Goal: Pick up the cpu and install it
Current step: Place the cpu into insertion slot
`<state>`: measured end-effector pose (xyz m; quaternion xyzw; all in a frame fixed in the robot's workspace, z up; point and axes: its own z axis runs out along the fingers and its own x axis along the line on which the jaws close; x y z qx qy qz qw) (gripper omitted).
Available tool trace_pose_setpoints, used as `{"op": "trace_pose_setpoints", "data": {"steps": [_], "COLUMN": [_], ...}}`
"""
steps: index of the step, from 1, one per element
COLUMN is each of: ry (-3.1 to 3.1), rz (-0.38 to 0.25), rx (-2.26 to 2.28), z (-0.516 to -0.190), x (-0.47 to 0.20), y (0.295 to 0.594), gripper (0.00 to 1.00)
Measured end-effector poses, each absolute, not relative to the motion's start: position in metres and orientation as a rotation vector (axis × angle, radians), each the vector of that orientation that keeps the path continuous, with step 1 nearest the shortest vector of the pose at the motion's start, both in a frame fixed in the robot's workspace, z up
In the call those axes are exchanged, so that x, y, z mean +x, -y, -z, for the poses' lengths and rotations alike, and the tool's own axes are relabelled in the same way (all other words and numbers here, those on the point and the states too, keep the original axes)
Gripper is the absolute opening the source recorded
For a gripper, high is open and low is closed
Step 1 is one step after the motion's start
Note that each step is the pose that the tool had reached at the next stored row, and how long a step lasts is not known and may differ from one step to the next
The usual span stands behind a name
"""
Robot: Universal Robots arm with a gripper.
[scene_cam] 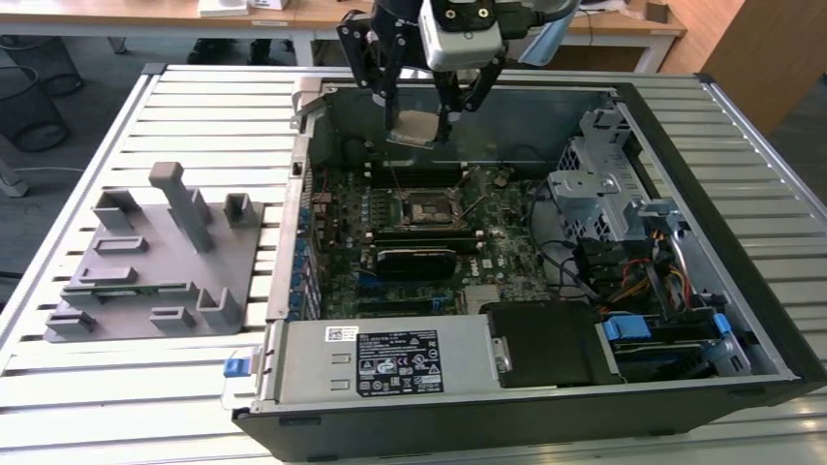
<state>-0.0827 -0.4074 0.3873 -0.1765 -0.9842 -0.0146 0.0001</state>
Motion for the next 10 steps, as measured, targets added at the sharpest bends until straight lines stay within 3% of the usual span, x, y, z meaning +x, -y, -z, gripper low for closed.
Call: {"op": "trace_pose_setpoints", "data": {"steps": [10], "ry": [3.060], "rz": [0.046], "rx": [-0.718], "z": [-0.3866], "x": [-0.0827], "y": [0.4074], "gripper": [0.54]}}
